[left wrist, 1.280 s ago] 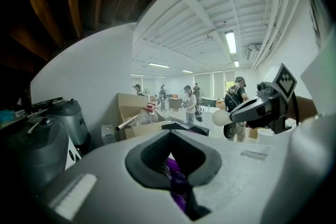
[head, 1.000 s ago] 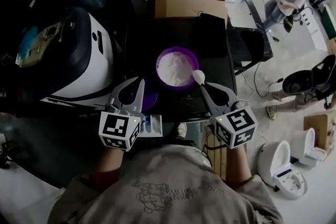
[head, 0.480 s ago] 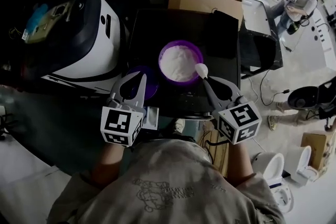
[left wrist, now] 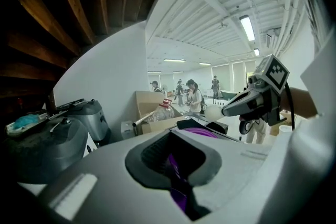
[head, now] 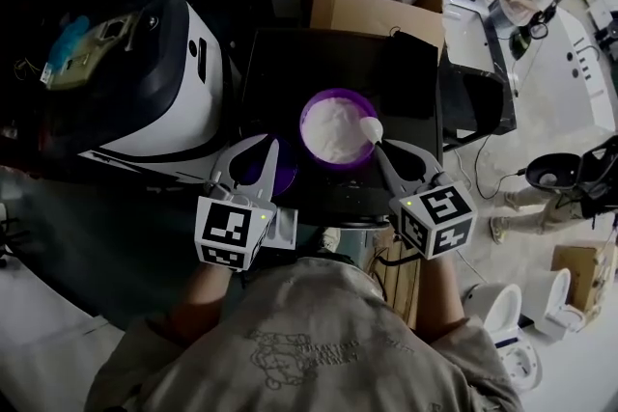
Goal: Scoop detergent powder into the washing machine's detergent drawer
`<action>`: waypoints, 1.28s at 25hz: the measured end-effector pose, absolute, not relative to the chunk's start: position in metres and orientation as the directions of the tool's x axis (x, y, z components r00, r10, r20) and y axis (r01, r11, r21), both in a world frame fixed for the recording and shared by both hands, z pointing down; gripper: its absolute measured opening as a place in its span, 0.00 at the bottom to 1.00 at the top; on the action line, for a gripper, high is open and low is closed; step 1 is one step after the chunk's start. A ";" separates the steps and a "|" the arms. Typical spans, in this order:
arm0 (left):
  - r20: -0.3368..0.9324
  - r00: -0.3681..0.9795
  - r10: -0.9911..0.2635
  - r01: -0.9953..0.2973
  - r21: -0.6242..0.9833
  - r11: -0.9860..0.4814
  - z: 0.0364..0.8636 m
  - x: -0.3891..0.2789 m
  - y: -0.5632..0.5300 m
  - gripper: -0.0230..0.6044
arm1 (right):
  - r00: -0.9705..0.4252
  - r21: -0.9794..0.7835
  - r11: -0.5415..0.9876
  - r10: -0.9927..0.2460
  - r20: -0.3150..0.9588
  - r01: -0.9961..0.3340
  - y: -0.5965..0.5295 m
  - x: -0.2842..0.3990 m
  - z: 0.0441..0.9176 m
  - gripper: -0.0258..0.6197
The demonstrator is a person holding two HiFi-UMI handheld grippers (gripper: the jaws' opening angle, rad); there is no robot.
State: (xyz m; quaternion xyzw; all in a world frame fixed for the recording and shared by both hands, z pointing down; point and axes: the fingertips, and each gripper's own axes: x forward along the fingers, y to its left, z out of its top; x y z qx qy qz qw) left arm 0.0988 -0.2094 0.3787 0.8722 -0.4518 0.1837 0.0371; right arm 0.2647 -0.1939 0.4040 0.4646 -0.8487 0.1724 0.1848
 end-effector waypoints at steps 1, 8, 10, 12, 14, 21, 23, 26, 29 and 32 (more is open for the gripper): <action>0.353 0.531 -0.770 -0.797 -0.100 -0.595 0.379 0.099 -0.211 0.04 | -0.490 -0.112 0.504 -0.725 0.484 -0.856 -0.198 0.265 0.405 0.09; 0.348 0.559 -0.753 -0.779 -0.089 -0.620 0.381 0.094 -0.226 0.04 | -0.440 -0.041 0.511 -0.692 0.573 -0.859 -0.227 0.257 0.415 0.09; 0.349 0.561 -0.751 -0.779 -0.085 -0.621 0.383 0.091 -0.229 0.04 | -0.417 -0.002 0.525 -0.673 0.611 -0.851 -0.235 0.252 0.422 0.09; 0.349 0.566 -0.747 -0.778 -0.074 -0.624 0.387 0.089 -0.230 0.04 | -0.388 0.033 0.537 -0.650 0.653 -0.843 -0.242 0.247 0.431 0.09; 0.347 0.574 -0.741 -0.775 -0.060 -0.629 0.387 0.088 -0.230 0.04 | -0.350 0.076 0.550 -0.626 0.697 -0.832 -0.248 0.244 0.439 0.09; 0.345 0.591 -0.729 -0.765 -0.047 -0.643 0.388 0.084 -0.232 0.04 | -0.256 0.154 0.623 -0.517 0.817 -0.767 -0.261 0.229 0.471 0.09; 0.346 0.594 -0.727 -0.765 -0.038 -0.643 0.391 0.081 -0.233 0.04 | -0.225 0.175 0.627 -0.505 0.833 -0.759 -0.265 0.227 0.479 0.09; 0.350 0.595 -0.723 -0.766 -0.027 -0.643 0.396 0.078 -0.232 0.04 | -0.179 0.208 0.624 -0.499 0.848 -0.753 -0.273 0.229 0.490 0.09; 0.358 0.598 -0.718 -0.764 -0.016 -0.645 0.401 0.076 -0.230 0.04 | -0.131 0.232 0.622 -0.481 0.867 -0.748 -0.279 0.232 0.500 0.09; 0.365 0.602 -0.710 -0.762 -0.005 -0.648 0.404 0.077 -0.228 0.04 | -0.104 0.230 0.622 -0.452 0.886 -0.748 -0.280 0.232 0.507 0.09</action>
